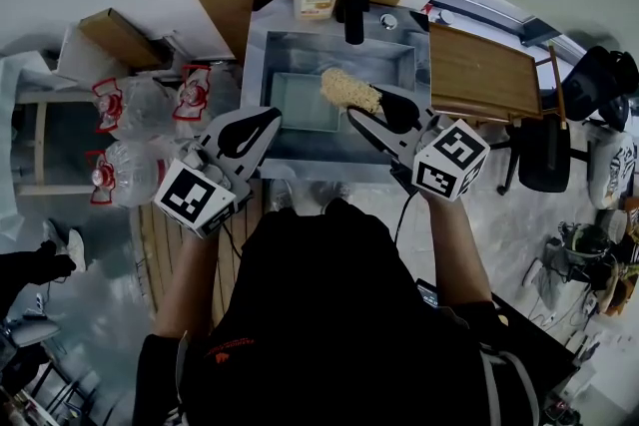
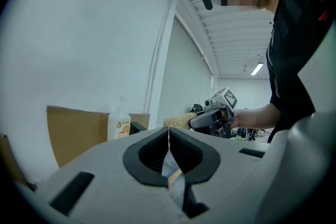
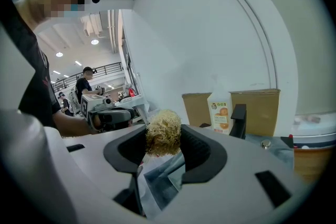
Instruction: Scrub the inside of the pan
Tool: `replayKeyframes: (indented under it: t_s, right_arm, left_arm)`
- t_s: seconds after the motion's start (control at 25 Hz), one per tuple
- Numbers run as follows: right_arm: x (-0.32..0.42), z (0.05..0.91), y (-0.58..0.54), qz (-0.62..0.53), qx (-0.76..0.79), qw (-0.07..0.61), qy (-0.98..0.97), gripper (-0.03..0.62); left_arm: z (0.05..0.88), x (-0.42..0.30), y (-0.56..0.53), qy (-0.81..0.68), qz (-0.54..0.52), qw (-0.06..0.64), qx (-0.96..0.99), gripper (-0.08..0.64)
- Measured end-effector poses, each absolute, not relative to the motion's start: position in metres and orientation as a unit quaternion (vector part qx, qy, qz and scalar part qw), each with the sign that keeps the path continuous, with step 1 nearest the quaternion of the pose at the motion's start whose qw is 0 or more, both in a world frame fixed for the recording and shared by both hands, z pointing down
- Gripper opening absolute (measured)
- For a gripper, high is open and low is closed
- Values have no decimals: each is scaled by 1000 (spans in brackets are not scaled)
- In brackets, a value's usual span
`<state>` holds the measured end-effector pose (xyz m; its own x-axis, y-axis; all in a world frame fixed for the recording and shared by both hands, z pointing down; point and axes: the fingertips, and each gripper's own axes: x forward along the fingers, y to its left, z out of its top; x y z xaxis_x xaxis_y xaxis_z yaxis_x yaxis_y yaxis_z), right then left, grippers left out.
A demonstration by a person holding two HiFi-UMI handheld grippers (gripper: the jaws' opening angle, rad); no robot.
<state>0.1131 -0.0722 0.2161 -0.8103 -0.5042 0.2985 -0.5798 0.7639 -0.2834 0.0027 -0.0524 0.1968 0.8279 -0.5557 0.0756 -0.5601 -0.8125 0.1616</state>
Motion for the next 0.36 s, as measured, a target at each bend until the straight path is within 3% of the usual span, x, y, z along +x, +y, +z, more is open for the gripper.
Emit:
replayKeyframes:
  t_s: [0.36]
  right_arm:
    - [110,216,-77,182,287,105,-935,183]
  left_arm:
    - [202,1,-56,-296,28,99,950,23]
